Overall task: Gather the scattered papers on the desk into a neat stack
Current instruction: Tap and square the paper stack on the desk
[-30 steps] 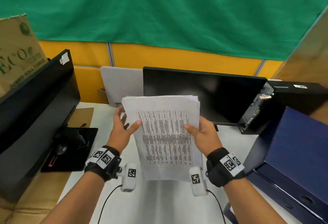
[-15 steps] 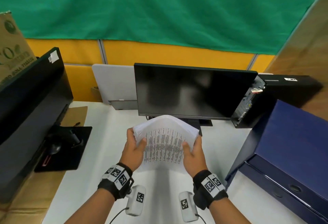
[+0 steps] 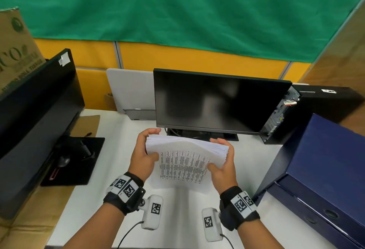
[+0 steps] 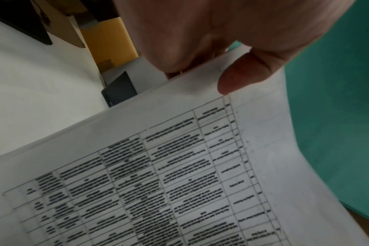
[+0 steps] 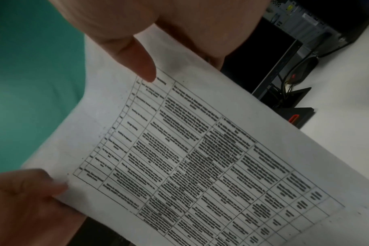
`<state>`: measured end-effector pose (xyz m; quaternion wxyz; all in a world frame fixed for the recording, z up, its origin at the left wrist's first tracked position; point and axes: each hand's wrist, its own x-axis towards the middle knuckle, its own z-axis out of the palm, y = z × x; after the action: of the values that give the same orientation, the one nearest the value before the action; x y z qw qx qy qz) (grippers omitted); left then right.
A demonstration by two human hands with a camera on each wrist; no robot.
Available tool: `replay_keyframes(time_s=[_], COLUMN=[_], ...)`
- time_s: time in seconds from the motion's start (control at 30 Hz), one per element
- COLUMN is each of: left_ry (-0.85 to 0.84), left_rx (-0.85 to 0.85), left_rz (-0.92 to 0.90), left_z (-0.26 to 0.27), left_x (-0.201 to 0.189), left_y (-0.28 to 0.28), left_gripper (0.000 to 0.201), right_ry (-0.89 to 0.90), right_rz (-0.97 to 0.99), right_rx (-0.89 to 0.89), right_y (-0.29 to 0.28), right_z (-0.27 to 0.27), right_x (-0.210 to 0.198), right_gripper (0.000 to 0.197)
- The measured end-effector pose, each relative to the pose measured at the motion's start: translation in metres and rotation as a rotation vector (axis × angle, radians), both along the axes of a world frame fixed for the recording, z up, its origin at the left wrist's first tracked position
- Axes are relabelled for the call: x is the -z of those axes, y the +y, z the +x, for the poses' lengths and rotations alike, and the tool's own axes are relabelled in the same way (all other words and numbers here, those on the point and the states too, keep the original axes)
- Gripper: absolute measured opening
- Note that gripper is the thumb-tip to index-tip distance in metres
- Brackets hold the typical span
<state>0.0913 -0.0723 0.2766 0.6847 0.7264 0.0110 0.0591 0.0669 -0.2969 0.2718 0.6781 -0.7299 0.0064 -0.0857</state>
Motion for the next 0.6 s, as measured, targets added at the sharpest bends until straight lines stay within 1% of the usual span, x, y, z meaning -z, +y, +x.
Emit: replay_keyframes(time_s=[0.1, 0.2, 0.27, 0.33, 0.37, 0.5, 0.6], left_ry=[-0.001, 0.004, -0.005, -0.012, -0.008, 0.040, 0.044], left_rx=[0.031, 0.041, 0.053, 0.058, 0.049, -0.105, -0.184], left_rz=[-0.005, -0.021, -0.052, -0.125, -0.145, -0.110, -0.099], left_z=[0.002, 0.004, 0.005, 0.004, 0.003, 0.007, 0.012], left_x=[-0.003, -0.002, 0.000, 0.000, -0.001, -0.009, -0.013], left_y=[-0.002, -0.001, 0.002, 0.004, 0.004, -0.005, -0.011], left_gripper=[0.071, 0.067, 0.056, 0.039, 0.035, 0.026, 0.022], right_ry=[-0.012, -0.001, -0.008, 0.003, 0.013, -0.018, -0.063], right_rz=[0.017, 0.007, -0.022, -0.053, -0.055, -0.009, 0.018], right_rx=[0.006, 0.021, 0.055, 0.076, 0.075, 0.085, 0.144], right_y=[0.001, 0.003, 0.003, 0.003, 0.004, 0.006, 0.012], right_z=[0.003, 0.005, 0.007, 0.008, 0.007, 0.001, 0.002], right_x=[0.000, 0.001, 0.002, 0.001, -0.001, -0.006, -0.012], right_gripper=[0.073, 0.068, 0.061, 0.052, 0.049, 0.048, 0.039])
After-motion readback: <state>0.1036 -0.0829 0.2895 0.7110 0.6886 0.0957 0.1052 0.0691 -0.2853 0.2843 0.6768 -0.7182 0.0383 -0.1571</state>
